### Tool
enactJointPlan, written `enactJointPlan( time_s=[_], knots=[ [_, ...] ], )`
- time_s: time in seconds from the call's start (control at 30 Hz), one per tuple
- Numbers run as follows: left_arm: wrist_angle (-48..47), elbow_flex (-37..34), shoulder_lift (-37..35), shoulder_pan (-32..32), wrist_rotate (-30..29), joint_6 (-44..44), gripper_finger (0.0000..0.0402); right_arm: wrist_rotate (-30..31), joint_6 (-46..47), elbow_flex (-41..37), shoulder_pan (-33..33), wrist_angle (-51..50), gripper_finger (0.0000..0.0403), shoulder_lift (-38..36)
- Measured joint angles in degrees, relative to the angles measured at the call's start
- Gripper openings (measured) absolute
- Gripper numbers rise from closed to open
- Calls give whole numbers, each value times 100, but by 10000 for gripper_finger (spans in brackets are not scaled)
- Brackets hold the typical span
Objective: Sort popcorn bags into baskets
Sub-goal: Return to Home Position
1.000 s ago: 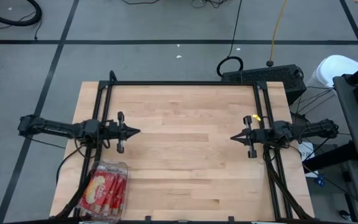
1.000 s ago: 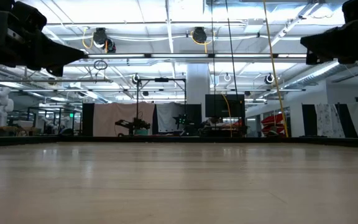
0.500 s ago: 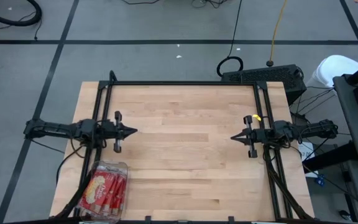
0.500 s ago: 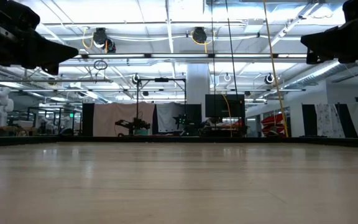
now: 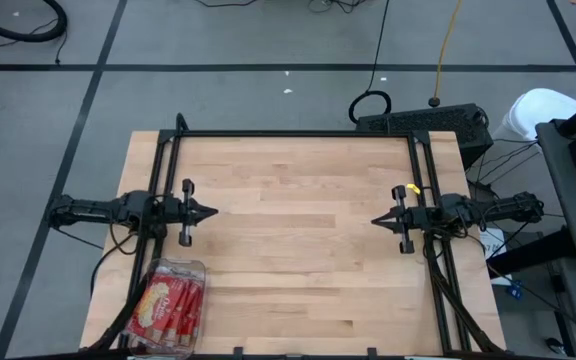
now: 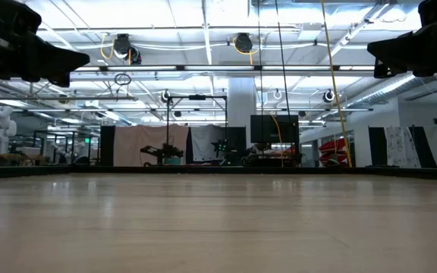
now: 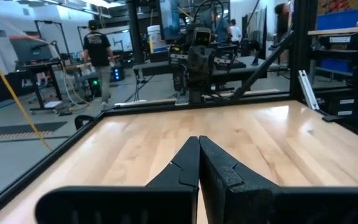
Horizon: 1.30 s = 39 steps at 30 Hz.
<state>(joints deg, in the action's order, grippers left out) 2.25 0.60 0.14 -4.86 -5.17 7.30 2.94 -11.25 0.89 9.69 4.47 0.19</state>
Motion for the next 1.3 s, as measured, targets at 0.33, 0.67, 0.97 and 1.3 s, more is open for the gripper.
enactJointPlan(
  time_s=[0.33, 0.67, 0.97, 1.3],
  knots=[
    [-99, 0, 0, 569, 669, -23, 5, 0, 0, -2, 1, 44, 0, -2],
    [-123, 0, 22, 629, 665, 55, 6, 0, 2, -2, 0, 52, 0, 0],
    [-121, 0, 22, 629, 643, 6, 13, 0, 2, -2, 0, 59, 0, -2],
    [-121, 0, 22, 629, 640, -7, 11, -1, 2, -2, 1, 59, 0, -1]
  ],
)
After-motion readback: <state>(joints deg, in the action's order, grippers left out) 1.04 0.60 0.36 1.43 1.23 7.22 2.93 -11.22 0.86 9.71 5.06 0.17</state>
